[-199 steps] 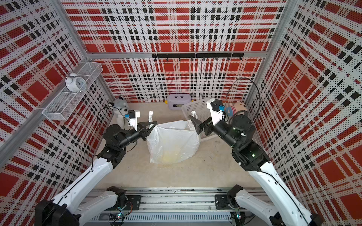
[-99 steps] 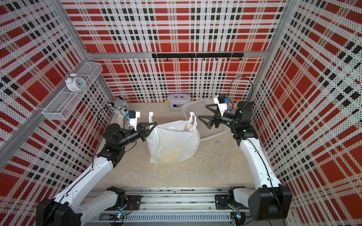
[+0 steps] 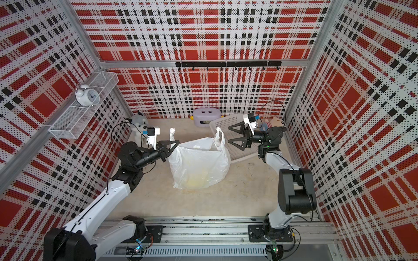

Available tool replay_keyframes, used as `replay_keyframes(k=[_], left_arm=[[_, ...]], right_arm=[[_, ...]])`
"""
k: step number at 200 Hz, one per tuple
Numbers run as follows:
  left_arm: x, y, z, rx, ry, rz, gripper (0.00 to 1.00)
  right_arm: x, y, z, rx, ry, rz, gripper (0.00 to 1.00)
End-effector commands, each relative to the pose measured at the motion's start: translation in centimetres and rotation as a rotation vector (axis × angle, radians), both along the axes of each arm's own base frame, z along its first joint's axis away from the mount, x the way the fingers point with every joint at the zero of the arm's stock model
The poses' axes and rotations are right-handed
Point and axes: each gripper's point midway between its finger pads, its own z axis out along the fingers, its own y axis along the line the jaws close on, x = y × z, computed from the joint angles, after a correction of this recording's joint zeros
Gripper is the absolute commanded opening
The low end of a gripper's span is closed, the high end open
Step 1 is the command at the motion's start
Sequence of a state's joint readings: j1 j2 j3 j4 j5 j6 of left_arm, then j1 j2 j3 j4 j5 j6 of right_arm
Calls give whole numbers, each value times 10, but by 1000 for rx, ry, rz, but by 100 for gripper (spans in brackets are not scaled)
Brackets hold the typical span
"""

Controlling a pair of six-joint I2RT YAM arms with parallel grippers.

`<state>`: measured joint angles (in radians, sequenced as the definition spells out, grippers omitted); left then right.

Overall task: Place the banana into a plastic bag & tie a knot
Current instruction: Adjust the plastic bag at the center of the board, then cross the plastic bag at the center of the board.

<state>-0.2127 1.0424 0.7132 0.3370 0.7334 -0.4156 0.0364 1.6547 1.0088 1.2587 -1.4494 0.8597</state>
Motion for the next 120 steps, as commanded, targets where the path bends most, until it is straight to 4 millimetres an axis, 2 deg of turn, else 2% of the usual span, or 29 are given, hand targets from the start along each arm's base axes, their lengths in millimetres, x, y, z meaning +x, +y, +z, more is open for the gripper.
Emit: replay_keyframes(k=[1, 48, 74, 120], left_arm=[[-1, -1, 11, -10, -37, -14, 0], [0, -1, 12, -12, -33, -14, 0], [1, -2, 13, -14, -33, -16, 0], [2, -4, 12, -13, -28, -19, 0]], right_arm=[[-13, 1, 9, -14, -84, 55, 100], [-16, 22, 7, -16, -104, 120, 99], [-20, 35, 3, -20, -99, 162, 94], [-25, 42, 8, -11, -110, 179, 91]])
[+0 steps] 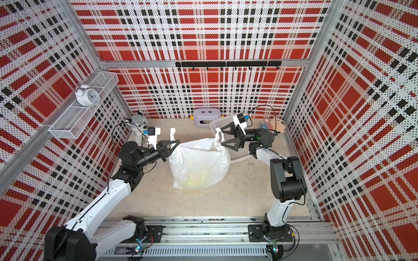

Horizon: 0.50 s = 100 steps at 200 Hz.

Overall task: Place the banana into a plastic bag & tie a knot
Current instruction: Cross the plastic bag at the center of the board.

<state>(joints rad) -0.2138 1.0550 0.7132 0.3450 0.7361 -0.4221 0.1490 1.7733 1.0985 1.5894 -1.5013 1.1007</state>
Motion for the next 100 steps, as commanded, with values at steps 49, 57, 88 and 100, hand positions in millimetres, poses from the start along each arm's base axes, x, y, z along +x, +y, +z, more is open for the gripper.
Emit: replay_keyframes(k=[49, 57, 88, 100], left_arm=[[0, -5, 13, -9, -34, -17, 0], [0, -6, 13, -10, -33, -17, 0], [0, -7, 13, -10, -32, -17, 0], [0, -7, 14, -10, -35, -17, 0]], right_arm=[[-1, 12, 5, 6, -20, 35, 83], [-1, 14, 5, 6, -16, 41, 83], [-3, 19, 8, 9, -15, 55, 80], [-2, 21, 6, 7, -6, 59, 77]])
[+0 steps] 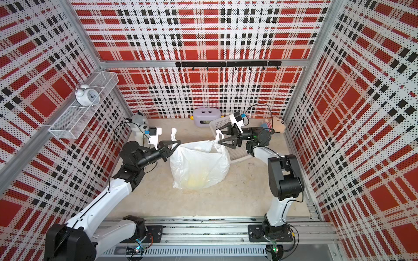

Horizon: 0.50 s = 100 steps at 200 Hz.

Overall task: Place the banana into a plastic bag & tie a knot
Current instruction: Cross the plastic bag at the center of the board.

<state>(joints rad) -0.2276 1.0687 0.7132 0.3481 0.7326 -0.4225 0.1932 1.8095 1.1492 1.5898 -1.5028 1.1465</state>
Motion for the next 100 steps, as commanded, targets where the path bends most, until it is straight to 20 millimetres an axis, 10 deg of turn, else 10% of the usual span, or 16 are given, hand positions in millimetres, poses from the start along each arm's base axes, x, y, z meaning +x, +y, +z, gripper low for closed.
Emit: replay_keyframes(k=[1, 100], left_arm=[[0, -3, 18, -13, -46, -6, 0], [7, 8, 21, -17, -49, 92, 0]], right_arm=[[-2, 5, 5, 13, -35, 12, 76], [-2, 14, 22, 36, 51, 26, 0]])
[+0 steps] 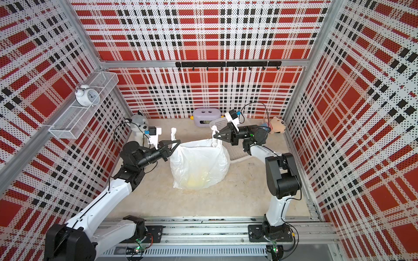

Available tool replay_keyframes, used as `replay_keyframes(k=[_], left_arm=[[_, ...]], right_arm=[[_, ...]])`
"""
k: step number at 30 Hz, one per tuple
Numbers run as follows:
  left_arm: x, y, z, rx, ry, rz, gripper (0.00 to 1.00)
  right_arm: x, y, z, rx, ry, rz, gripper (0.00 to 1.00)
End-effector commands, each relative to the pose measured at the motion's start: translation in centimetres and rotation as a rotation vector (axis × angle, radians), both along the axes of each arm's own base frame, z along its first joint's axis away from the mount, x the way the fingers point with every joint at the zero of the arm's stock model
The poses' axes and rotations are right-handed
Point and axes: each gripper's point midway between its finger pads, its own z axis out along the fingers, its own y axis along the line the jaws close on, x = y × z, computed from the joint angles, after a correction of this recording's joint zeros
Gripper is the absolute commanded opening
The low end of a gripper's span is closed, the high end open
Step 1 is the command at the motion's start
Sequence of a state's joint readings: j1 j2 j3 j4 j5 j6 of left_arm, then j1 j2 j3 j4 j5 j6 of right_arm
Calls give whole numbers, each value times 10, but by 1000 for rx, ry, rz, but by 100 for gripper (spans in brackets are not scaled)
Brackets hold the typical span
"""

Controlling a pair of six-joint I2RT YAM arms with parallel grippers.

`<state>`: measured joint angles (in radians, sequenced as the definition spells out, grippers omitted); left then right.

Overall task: Place the banana into a plastic bag & tie a knot
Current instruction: Cross the plastic bag at the center of the board.

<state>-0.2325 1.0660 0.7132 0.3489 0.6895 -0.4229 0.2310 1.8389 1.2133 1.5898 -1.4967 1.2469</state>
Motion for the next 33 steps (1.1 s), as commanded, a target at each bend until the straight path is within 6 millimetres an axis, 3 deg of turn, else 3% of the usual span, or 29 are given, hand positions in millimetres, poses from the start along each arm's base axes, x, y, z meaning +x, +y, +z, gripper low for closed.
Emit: replay_keyframes(k=[1, 5, 7, 8, 9, 11, 13, 21, 31, 33], left_arm=[[2, 6, 20, -15, -47, 56, 0], [-1, 2, 22, -9, -49, 77, 0], [0, 3, 23, -6, -50, 97, 0], [0, 3, 24, -1, -54, 107, 0], [-1, 3, 25, 1, -56, 111, 0], [-2, 3, 27, 2, -61, 122, 0], [-2, 3, 30, 0, -67, 134, 0], [-3, 0, 37, 63, -79, 208, 0], [2, -56, -1, 412, 40, 201, 0], [2, -63, -6, 430, 62, 175, 0]], right_arm=[[-1, 0, 13, 41, -12, -16, 0], [11, 2, 10, 52, 54, -76, 0], [43, 5, -15, -12, 36, -263, 0], [55, 10, -40, -172, 25, -411, 0], [57, 18, -49, -297, -45, -508, 0], [53, 20, -35, -249, -11, -478, 0], [58, 18, -38, -291, -16, -571, 0], [46, 0, -29, -357, -77, -902, 0], [4, -9, -25, -437, -225, -1249, 0], [-4, -7, -22, -429, -260, -1243, 0]])
